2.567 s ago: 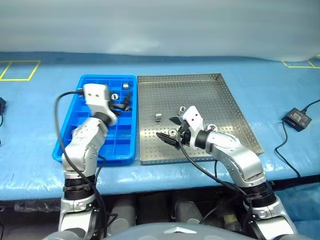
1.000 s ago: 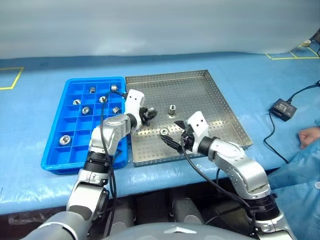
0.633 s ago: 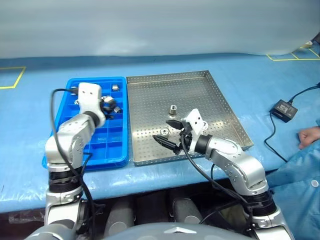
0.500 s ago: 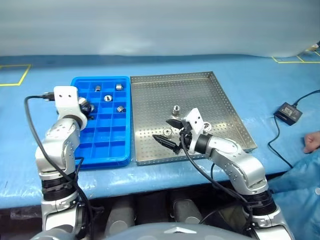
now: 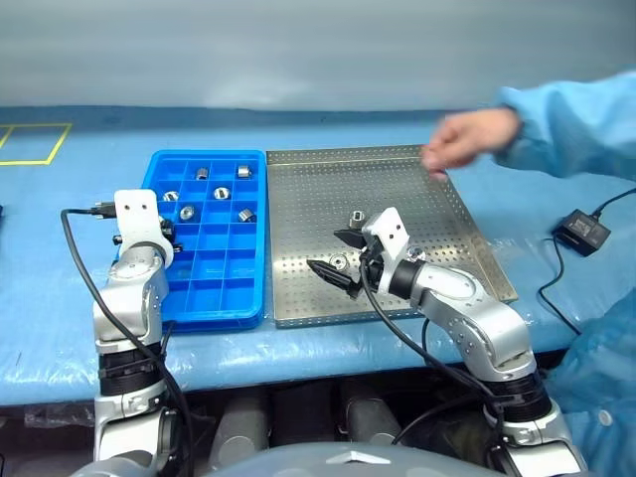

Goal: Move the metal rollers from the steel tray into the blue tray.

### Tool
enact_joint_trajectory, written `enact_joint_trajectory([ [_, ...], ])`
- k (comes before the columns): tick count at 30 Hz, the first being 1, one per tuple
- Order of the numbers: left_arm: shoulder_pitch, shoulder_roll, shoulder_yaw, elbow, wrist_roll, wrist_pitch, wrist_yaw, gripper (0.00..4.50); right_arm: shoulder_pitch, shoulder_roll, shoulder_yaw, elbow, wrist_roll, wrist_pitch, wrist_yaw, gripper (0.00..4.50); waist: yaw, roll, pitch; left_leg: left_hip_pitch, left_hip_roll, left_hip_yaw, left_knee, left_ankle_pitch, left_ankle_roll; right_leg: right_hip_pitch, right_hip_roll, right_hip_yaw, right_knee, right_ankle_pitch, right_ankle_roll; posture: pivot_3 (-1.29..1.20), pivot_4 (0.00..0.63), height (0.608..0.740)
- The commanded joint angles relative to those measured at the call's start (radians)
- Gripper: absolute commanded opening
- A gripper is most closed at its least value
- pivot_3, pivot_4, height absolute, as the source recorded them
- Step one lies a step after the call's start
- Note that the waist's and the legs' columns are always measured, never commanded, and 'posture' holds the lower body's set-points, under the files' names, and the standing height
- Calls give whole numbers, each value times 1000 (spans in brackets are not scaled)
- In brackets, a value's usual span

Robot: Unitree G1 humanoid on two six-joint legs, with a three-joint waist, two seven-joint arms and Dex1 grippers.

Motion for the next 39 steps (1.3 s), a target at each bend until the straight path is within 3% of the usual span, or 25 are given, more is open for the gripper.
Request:
enact_joint_trajectory([
  [1,6,7,-8,-35,13,-19,-4,2775,-21,-3,-13,-17,-3,-9,-7,4500,0,0,0,0,0,0,0,0,0,0,0,0,0,0,0,-29,150,740],
  [4,-6,-19,16,-46,-7,-46,5,3698,-23,0,-13,-14,-8,-10,-12,4500,0,0,0,0,0,0,0,0,0,0,0,0,0,0,0,-30,150,740],
  [10,-24,-78,-9,-142,-196,-219,-202,3698,-17,-6,-13,-15,-23,-6,-27,4500,4,0,0,-1,0,0,0,0,0,0,-1,0,0,0,0,-45,150,740],
  [14,4,-25,-148,-201,-299,-192,-412,3698,-3,-28,-25,-23,-37,7,-45,4500,-2,0,0,-1,-1,1,0,0,0,0,-1,0,0,0,-1,-63,150,740],
  [17,12,53,-329,-194,-311,-149,-555,3698,19,-81,-37,-42,-77,46,-79,4500,-10,0,0,0,0,1,0,0,0,0,-1,0,0,0,-1,-77,150,740],
  [22,-41,66,-478,-81,-252,-157,-584,3698,36,-159,-29,-80,-152,112,-136,4500,-19,1,0,0,0,2,1,0,0,-1,0,1,0,-1,0,-109,150,740],
  [26,-92,52,-554,63,-178,-194,-578,3698,49,-154,-26,-112,-145,132,-137,4500,-39,1,0,1,-4,1,1,0,0,0,1,0,0,-3,2,-136,150,740],
  [39,-120,28,-610,165,-150,-212,-672,3698,100,-137,1,-161,-118,103,-79,4500,-58,1,0,0,-3,0,0,0,1,0,0,1,0,-3,3,-173,150,740],
])
